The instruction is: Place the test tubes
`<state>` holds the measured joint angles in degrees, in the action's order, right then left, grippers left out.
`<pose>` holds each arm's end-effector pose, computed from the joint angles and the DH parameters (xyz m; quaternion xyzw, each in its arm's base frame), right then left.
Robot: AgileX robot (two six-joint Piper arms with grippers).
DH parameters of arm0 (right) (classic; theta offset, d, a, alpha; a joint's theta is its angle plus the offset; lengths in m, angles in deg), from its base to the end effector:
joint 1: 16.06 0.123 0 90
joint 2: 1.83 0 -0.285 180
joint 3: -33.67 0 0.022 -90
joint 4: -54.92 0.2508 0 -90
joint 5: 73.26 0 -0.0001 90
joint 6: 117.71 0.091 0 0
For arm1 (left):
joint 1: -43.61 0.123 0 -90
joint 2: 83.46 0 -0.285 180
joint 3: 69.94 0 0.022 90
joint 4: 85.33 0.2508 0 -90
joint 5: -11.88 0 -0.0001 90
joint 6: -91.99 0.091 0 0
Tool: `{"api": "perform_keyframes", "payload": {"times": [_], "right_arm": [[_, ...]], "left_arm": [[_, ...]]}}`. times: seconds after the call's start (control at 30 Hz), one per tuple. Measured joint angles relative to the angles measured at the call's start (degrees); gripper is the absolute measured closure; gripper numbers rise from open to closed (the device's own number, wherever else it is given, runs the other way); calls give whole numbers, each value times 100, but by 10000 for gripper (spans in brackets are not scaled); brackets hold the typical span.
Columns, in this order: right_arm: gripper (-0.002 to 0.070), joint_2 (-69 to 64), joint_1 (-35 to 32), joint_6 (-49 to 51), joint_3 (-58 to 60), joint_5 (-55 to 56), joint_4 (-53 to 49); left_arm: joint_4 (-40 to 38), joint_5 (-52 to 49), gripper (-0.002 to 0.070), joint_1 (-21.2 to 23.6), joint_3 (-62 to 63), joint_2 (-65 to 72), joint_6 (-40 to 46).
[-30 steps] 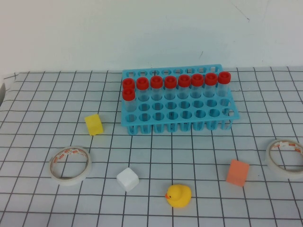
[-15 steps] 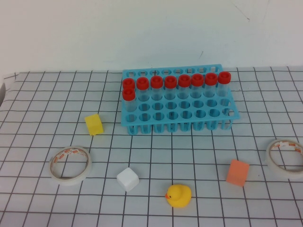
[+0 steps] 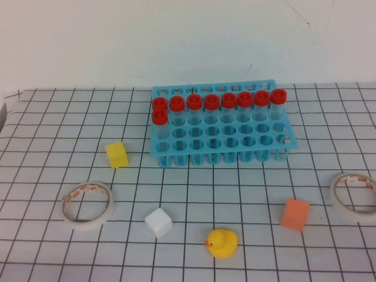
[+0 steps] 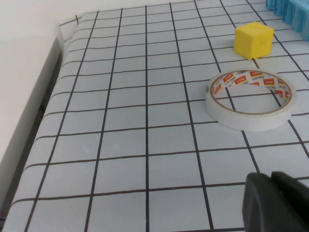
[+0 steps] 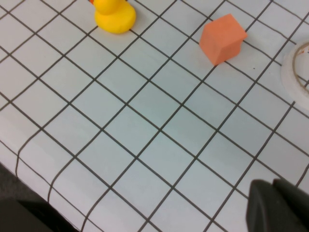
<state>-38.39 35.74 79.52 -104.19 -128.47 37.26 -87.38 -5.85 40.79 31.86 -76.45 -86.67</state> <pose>0.0658 0.0469 0.3038 -0.3000 0.8589 0.0953 0.4039 0.0538 -0.0036 0.1802 0.0185 0.7820 -0.0229 0.6226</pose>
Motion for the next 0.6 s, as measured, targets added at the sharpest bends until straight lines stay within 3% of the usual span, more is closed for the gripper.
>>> {"api": "perform_keyframes", "payload": {"times": [0.27,0.37,0.6], "right_arm": [[678,376,-176,-114,11,106,-244],[678,520,-828,-310,125,702,-350],[678,891,-3108,-418,486,2323,-250]], "left_arm": [[0,-4,676,0,0,0,0],[0,-4,676,0,0,0,0],[-5,-4,676,0,0,0,11]]}}
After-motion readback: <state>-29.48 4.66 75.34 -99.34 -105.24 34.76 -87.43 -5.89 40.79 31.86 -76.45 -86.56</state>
